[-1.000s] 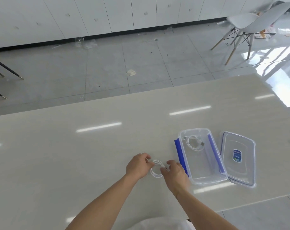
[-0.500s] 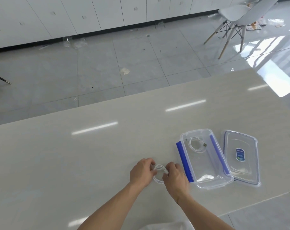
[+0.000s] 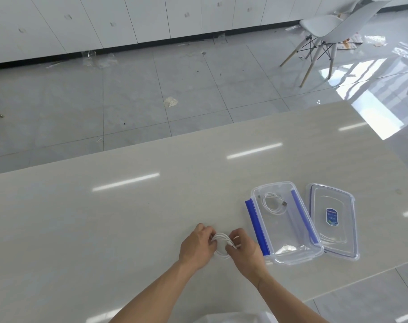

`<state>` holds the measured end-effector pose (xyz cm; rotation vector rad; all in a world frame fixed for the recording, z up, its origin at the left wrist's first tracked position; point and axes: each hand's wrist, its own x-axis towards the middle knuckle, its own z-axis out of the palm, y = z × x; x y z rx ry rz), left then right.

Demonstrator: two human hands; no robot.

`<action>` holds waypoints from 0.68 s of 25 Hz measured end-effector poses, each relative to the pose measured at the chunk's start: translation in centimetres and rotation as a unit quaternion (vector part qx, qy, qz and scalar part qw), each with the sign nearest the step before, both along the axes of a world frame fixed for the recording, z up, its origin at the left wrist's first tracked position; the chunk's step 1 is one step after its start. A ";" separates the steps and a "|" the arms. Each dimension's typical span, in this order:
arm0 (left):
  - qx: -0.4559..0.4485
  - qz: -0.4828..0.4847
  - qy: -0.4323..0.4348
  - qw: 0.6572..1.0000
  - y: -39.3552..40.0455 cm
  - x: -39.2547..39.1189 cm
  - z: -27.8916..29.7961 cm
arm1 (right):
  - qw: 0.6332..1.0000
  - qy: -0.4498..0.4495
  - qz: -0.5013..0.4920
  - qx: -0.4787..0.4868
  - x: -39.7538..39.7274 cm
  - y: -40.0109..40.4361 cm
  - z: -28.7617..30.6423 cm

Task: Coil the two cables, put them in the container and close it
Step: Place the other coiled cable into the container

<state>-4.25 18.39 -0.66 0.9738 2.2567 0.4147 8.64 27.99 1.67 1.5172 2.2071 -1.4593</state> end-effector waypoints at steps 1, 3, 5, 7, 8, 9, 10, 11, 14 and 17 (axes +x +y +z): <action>0.009 -0.002 0.003 1.000 -0.1 0.2 0.1 | 1.000 0.003 -0.004 -0.003 0.1 0.0 0.2; 0.031 0.003 -0.008 0.999 -0.2 0.3 0.6 | 1.000 0.015 -0.010 -0.018 0.3 0.1 0.8; 0.046 0.009 -0.035 0.998 -0.2 0.3 1.3 | 0.999 0.028 -0.007 -0.037 0.5 0.3 1.5; 0.070 0.019 -0.088 0.993 -0.3 0.2 2.0 | 0.998 0.037 0.000 -0.042 0.7 0.6 2.4; 0.087 0.034 -0.119 0.988 -0.3 0.1 2.3 | 0.998 0.041 0.001 -0.040 0.8 0.7 2.8; 0.105 0.063 -0.162 0.979 -0.3 0.1 2.6 | 0.998 0.044 -0.001 -0.035 0.9 0.7 3.2; 0.118 0.101 -0.218 0.964 -0.3 0.1 3.0 | 0.998 0.048 -0.003 -0.029 1.1 0.7 3.6; 0.127 0.139 -0.282 0.941 -0.3 0.2 3.4 | 0.999 0.050 -0.002 -0.020 1.3 0.7 3.9; 0.128 0.180 -0.424 0.878 -0.4 0.7 4.7 | 0.999 0.042 0.006 0.011 2.2 0.9 4.7; 0.119 0.170 -0.471 0.857 -0.1 1.3 5.8 | 0.999 0.039 0.000 0.027 3.5 1.5 5.3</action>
